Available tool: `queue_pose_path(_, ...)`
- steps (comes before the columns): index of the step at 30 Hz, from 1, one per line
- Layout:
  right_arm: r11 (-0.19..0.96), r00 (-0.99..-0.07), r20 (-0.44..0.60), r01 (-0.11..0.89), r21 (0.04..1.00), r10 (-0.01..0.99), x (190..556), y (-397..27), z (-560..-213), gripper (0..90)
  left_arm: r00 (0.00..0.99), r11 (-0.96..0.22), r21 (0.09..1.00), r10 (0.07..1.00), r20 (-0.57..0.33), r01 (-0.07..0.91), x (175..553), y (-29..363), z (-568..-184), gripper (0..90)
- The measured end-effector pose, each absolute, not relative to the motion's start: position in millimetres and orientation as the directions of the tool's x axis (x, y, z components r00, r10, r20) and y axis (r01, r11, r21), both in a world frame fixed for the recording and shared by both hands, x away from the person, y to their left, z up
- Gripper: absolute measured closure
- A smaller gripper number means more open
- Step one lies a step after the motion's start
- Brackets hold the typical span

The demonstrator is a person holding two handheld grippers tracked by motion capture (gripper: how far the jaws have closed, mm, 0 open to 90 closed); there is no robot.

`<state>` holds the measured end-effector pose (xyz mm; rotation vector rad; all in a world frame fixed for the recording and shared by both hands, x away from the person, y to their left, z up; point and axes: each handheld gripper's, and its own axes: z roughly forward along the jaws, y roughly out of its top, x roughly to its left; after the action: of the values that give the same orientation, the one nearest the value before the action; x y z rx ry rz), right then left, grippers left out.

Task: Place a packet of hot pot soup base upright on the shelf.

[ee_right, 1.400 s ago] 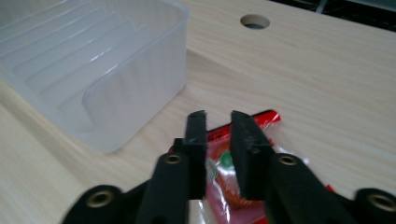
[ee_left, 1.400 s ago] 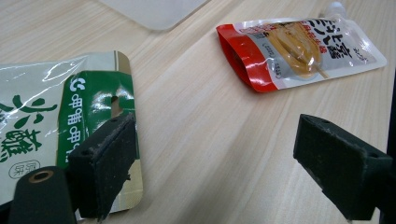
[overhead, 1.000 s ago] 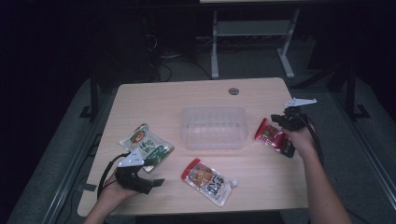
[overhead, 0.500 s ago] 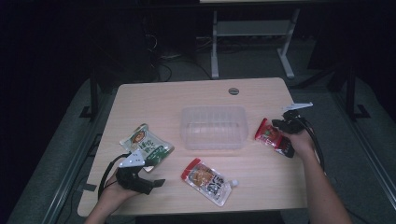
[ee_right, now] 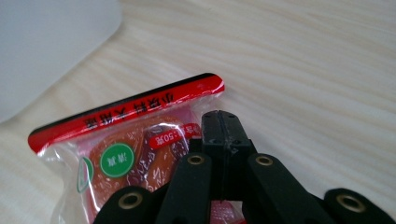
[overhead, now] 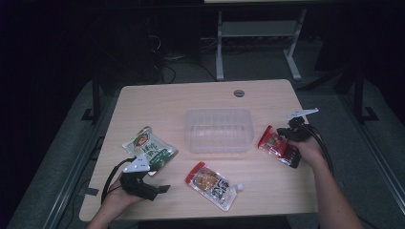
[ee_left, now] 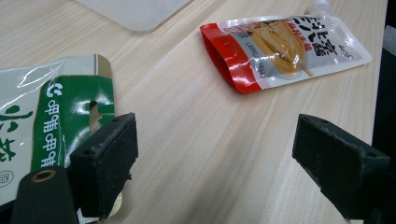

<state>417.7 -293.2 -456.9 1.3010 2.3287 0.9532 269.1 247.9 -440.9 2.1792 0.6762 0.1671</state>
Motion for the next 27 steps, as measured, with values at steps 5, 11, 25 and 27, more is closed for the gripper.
queue_pose_path(5,0.402,-0.577,0.054,0.63,0.665,0.815,411,-288,-454,90.0,0.853,-0.523,0.752,0.512,-0.098,0.401,270,246,-441,13.7)
queue_pose_path(11,0.439,-0.619,0.063,0.621,0.649,0.782,401,-276,-451,90.0,0.86,-0.533,0.748,0.501,-0.097,0.395,269,245,-441,13.7)
queue_pose_path(25,0.532,-0.701,0.055,0.588,0.609,0.712,379,-253,-451,90.0,0.866,-0.537,0.749,0.491,-0.096,0.387,268,243,-441,13.8)
queue_pose_path(27,0.547,-0.716,0.046,0.573,0.61,0.697,376,-249,-450,90.0,0.866,-0.538,0.749,0.49,-0.097,0.388,268,242,-441,13.9)
